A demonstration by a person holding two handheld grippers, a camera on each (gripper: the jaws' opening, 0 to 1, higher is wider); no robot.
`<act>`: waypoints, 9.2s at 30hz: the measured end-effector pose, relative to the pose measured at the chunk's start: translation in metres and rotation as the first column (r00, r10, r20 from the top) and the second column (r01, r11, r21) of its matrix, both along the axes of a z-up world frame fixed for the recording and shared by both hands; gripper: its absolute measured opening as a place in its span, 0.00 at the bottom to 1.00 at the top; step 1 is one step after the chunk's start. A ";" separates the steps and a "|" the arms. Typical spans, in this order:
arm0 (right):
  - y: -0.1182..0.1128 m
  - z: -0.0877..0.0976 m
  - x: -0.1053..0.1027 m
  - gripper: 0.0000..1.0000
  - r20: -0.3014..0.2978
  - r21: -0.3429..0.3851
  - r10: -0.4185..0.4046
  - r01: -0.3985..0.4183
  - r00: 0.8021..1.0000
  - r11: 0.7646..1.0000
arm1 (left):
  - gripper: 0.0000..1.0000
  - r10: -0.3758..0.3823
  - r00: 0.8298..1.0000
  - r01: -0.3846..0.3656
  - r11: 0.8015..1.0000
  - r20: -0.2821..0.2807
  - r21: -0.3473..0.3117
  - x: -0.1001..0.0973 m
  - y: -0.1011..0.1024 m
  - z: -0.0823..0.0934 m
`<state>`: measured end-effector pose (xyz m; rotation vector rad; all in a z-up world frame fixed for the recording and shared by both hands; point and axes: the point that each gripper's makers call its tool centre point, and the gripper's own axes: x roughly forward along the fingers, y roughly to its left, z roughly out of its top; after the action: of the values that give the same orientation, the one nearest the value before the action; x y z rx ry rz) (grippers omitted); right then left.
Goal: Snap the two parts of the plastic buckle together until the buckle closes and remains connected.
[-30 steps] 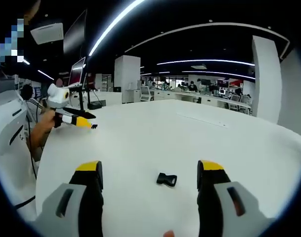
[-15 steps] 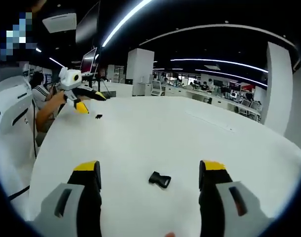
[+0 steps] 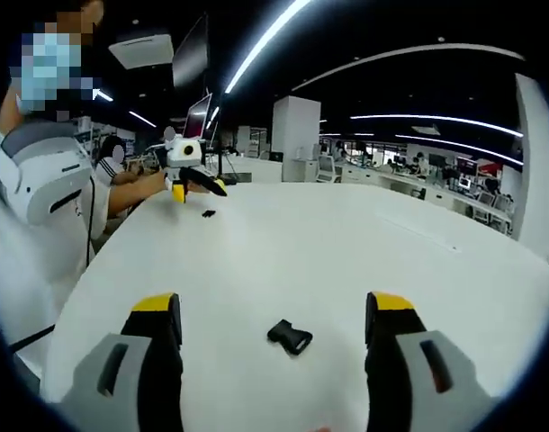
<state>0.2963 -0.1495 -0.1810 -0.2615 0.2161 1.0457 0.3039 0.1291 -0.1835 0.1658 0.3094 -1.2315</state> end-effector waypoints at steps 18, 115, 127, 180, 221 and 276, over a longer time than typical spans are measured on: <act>-0.010 -0.018 0.013 0.67 -0.024 -0.073 0.077 -0.079 0.997 0.994 | 0.50 -0.120 0.992 0.124 0.986 -0.039 0.114 0.010 0.006 -0.031; 0.080 -0.021 0.008 0.17 -0.169 -0.005 -0.162 0.163 0.972 0.987 | 0.13 -0.089 0.996 0.086 0.987 0.017 0.139 0.015 -0.077 -0.029; 0.081 -0.027 0.006 0.20 -0.152 -0.025 -0.158 0.156 0.976 0.987 | 0.20 -0.101 0.995 0.096 0.986 0.027 0.139 0.017 -0.078 -0.032; 0.104 -0.006 -0.012 0.12 -0.084 0.030 0.106 -0.104 0.991 0.994 | 0.12 -0.235 0.972 0.234 0.969 -0.006 0.080 -0.015 -0.101 -0.009; 0.127 -0.019 -0.030 0.12 -0.110 -0.019 0.140 -0.143 0.984 0.989 | 0.11 -0.306 0.952 0.306 0.939 -0.020 0.157 -0.041 -0.123 -0.027; 0.138 -0.024 -0.048 0.10 -0.110 -0.088 0.153 -0.163 0.982 0.983 | 0.11 -0.339 0.938 0.345 0.918 -0.068 0.193 -0.052 -0.129 -0.030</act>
<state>0.2482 -0.0118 -0.2054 -0.3163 0.3442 1.2095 0.2519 0.0001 -0.2138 0.3890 0.4491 -1.5506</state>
